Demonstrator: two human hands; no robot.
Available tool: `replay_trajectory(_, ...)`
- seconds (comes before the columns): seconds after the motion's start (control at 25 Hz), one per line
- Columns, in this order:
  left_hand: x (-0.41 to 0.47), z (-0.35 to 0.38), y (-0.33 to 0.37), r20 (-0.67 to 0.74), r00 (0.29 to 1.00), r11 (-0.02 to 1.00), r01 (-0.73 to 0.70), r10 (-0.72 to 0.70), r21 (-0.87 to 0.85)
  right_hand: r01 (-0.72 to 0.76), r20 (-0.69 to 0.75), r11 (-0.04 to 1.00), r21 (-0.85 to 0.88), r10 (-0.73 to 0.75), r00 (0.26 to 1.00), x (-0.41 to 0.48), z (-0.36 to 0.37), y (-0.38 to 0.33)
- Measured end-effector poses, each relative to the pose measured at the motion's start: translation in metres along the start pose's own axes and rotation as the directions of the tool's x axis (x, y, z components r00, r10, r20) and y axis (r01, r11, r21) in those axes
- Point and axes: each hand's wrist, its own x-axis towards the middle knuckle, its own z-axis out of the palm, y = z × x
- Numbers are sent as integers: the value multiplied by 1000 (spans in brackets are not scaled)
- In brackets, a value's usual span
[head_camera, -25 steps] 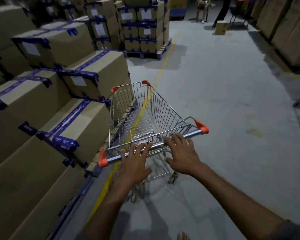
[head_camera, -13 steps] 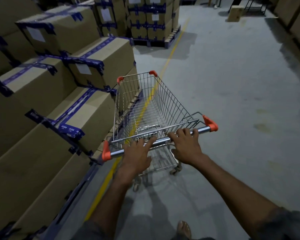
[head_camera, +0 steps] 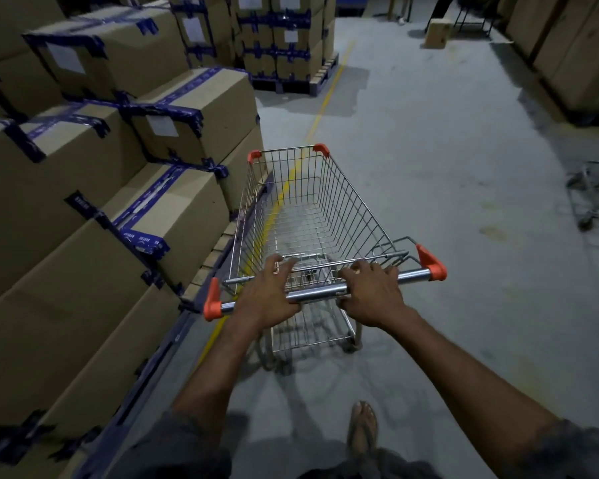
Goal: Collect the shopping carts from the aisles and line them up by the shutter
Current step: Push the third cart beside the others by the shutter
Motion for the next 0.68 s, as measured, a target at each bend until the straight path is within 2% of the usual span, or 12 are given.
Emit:
replay_trajectory(0.08,-14,7,7,56,998,1000,30,-31,7,14,41,1000,3,-15,999,-19,4,1)
replay_trajectory(0.24,-30,20,32,281,955,991,62,-93,120,126,131,992,-24,-122,984,-47,0,19)
replay_trajectory(0.36,-52,28,59,257,961,990,74,-102,117,159,153,987,-19,-154,976,-71,-1,34)
replay_trajectory(0.68,-117,49,132,203,956,976,198,-212,89,198,47,980,-21,-197,979,-142,12,73)
